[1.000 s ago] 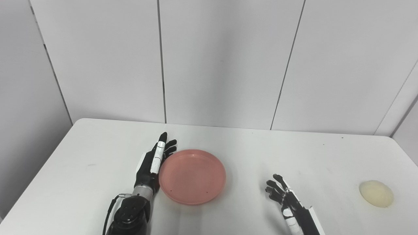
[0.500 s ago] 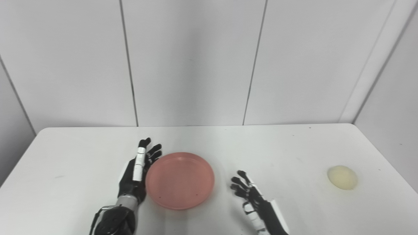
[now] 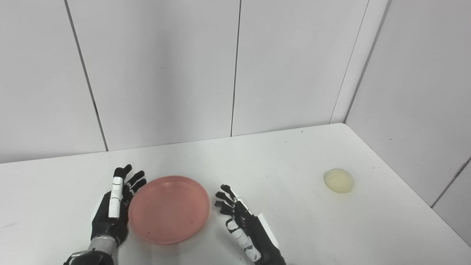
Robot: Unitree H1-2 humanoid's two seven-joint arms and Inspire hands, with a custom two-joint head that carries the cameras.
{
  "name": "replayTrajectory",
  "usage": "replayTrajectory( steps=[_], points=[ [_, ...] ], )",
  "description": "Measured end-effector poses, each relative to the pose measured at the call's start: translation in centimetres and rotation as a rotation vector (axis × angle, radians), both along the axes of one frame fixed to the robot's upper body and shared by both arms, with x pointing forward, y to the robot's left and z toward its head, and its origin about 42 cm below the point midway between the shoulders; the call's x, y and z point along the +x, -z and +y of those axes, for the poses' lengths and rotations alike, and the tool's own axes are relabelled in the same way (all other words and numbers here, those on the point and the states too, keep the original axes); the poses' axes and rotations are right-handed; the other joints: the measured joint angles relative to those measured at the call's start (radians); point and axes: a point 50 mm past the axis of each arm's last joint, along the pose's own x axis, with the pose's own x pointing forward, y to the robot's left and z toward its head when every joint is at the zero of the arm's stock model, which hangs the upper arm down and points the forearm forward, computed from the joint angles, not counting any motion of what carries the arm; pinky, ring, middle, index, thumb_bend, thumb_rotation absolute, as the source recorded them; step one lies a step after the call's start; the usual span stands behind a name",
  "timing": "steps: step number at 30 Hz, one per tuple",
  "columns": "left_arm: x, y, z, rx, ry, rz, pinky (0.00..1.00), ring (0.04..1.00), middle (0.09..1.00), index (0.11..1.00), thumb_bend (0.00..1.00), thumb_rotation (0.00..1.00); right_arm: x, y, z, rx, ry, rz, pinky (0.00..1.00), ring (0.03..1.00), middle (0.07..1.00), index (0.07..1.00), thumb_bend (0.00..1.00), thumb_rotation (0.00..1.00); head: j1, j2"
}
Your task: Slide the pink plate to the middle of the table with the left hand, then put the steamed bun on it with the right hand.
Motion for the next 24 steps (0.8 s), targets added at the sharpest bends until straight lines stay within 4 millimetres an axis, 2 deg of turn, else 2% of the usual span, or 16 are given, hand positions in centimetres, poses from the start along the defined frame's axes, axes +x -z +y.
replayTrajectory(
  steps=[16, 24],
  points=[
    [-0.24, 0.03, -0.20, -0.008, 0.004, -0.002, 0.91, 0.905, 0.889, 0.948, 0.79, 0.94, 0.04, 0.01, 0.11, -0.014, 0.002, -0.004, 0.83, 0.838, 0.889, 0.935, 0.74, 1.00, 0.009, -0.005],
    [-0.32, 0.04, -0.34, -0.011, 0.009, -0.002, 0.90, 0.906, 0.890, 0.945, 0.77, 0.93, 0.04, 0.02, 0.05, -0.014, 0.003, -0.004, 0.83, 0.835, 0.888, 0.935, 0.72, 0.99, 0.018, -0.009]
  ],
)
